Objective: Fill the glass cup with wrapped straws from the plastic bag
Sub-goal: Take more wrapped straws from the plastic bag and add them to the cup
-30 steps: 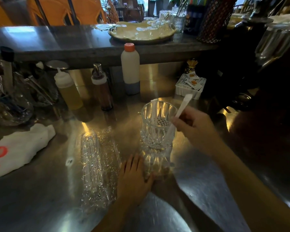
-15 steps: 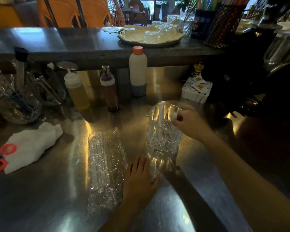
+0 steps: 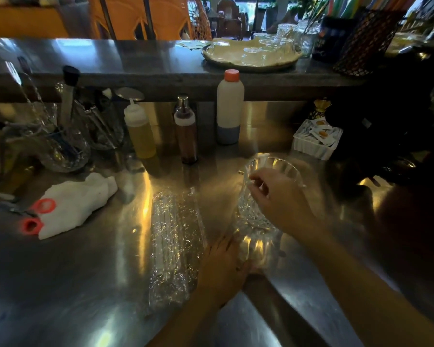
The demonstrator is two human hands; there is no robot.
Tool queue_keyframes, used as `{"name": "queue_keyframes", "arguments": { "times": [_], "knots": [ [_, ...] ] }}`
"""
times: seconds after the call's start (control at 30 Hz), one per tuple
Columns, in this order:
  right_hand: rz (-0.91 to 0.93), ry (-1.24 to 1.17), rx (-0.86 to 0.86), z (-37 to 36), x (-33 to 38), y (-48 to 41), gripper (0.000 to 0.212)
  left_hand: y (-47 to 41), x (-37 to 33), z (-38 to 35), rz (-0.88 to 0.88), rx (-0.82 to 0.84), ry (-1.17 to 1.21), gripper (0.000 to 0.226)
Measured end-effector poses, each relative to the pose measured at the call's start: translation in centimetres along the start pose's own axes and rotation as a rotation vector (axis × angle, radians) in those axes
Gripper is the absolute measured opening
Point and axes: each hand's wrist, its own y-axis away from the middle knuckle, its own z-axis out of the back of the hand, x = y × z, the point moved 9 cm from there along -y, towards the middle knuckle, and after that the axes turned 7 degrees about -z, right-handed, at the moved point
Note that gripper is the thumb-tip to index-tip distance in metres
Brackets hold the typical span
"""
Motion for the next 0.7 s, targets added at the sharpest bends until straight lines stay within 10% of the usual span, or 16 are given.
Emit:
{"name": "queue_keyframes", "arguments": {
  "times": [0.47, 0.7],
  "knots": [
    [0.186, -0.001, 0.417, -15.1, 2.1, 4.9, 0.013, 5.0, 4.3, 8.4, 0.235, -0.312, 0.091, 0.02],
    [0.244, 0.067, 0.575, -19.4, 1.8, 7.7, 0.048, 6.2, 7.7, 7.3, 0.345, -0.273, -0.087, 0.043]
  ]
}}
